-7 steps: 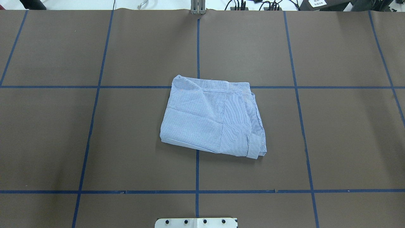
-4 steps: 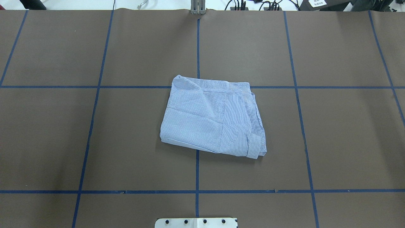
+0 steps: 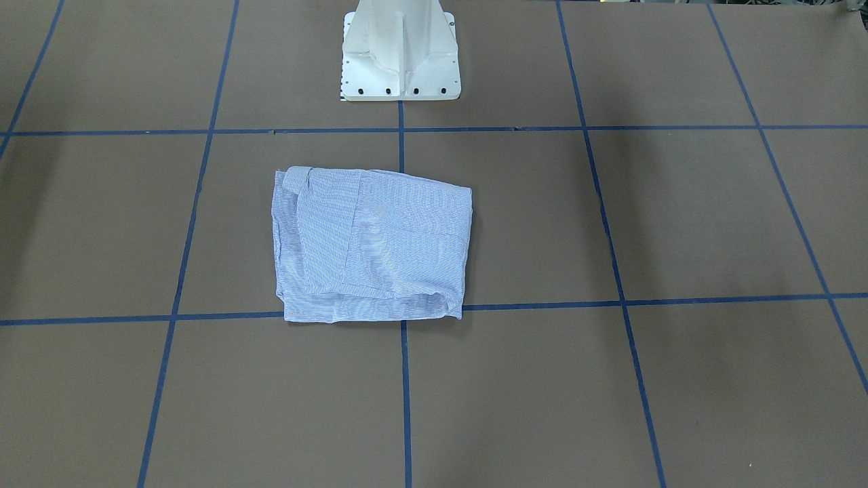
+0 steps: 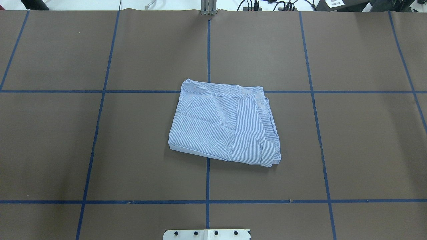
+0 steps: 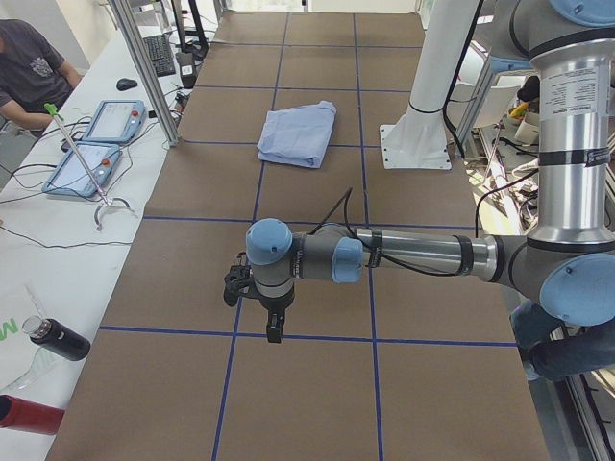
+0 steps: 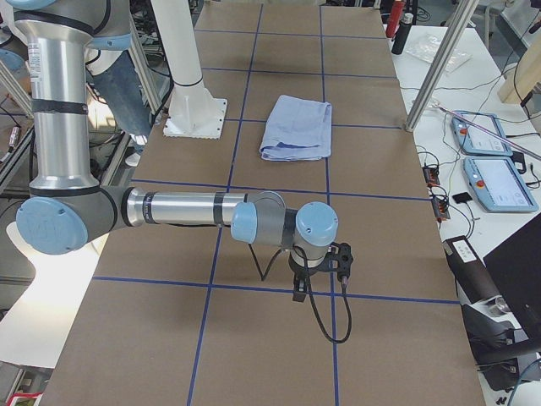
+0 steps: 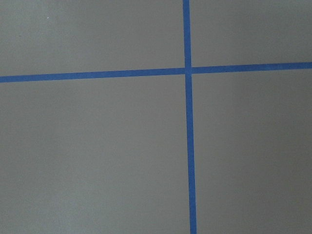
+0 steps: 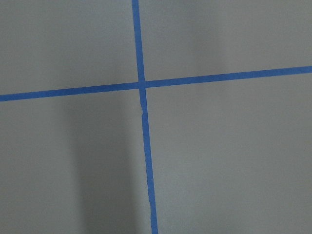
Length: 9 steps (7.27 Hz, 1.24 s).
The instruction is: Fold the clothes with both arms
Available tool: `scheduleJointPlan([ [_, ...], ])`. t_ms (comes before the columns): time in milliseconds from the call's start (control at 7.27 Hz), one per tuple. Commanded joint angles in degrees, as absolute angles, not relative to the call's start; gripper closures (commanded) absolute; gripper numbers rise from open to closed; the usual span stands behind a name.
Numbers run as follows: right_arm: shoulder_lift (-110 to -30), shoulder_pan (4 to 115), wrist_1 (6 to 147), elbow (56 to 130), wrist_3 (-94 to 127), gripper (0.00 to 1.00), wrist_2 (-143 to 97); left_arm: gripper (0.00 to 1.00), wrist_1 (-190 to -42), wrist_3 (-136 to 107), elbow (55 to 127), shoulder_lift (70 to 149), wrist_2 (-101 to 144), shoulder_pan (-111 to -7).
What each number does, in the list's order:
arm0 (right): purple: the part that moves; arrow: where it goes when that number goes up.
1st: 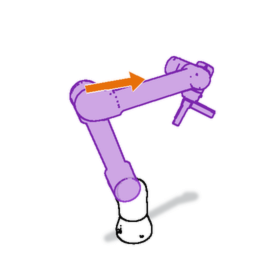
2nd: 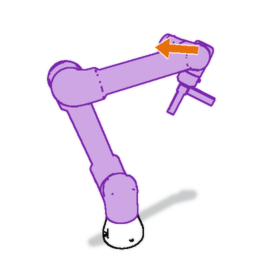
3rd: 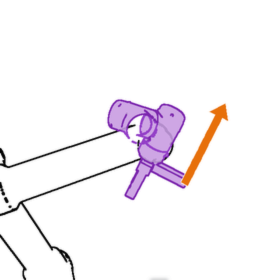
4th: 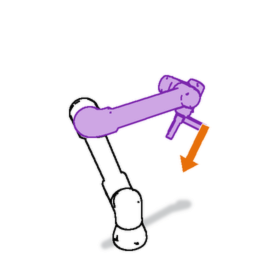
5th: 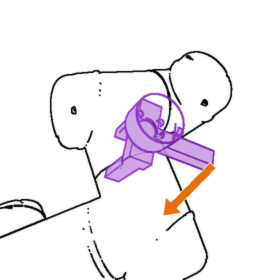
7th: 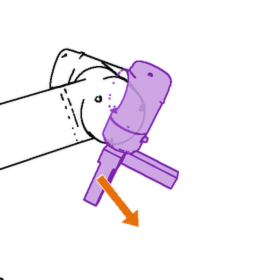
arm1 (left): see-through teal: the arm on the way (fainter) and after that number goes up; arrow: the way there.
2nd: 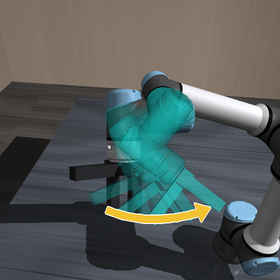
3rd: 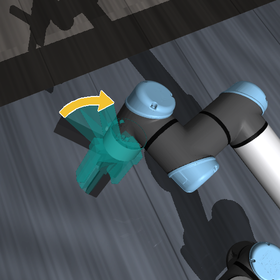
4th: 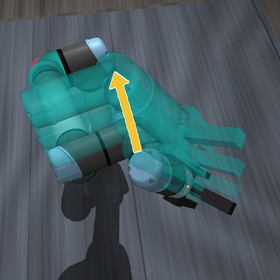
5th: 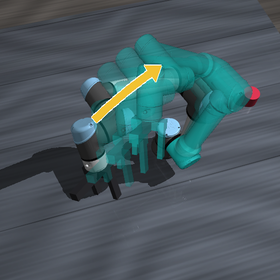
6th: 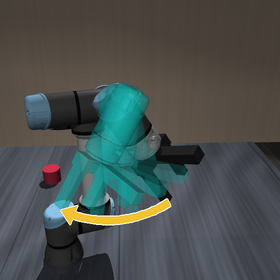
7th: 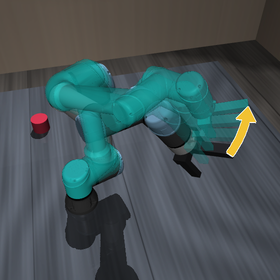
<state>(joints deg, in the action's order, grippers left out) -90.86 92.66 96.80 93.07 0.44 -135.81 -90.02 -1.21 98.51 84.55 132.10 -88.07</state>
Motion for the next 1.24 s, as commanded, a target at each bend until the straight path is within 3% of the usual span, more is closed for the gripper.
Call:
scheduleJointPlan([
  [0, -90.9, 92.7, 96.9, 93.1, 0.4, 0.0, -135.9, 0.0, -90.1, -1.1, 98.5, 84.6, 132.2, -88.1],
  [1101, -91.0, 92.7, 97.2, 93.3, 0.5, 0.0, -136.4, 0.0, -90.0, -1.1, 98.8, 84.9, 135.0, -88.2],
])
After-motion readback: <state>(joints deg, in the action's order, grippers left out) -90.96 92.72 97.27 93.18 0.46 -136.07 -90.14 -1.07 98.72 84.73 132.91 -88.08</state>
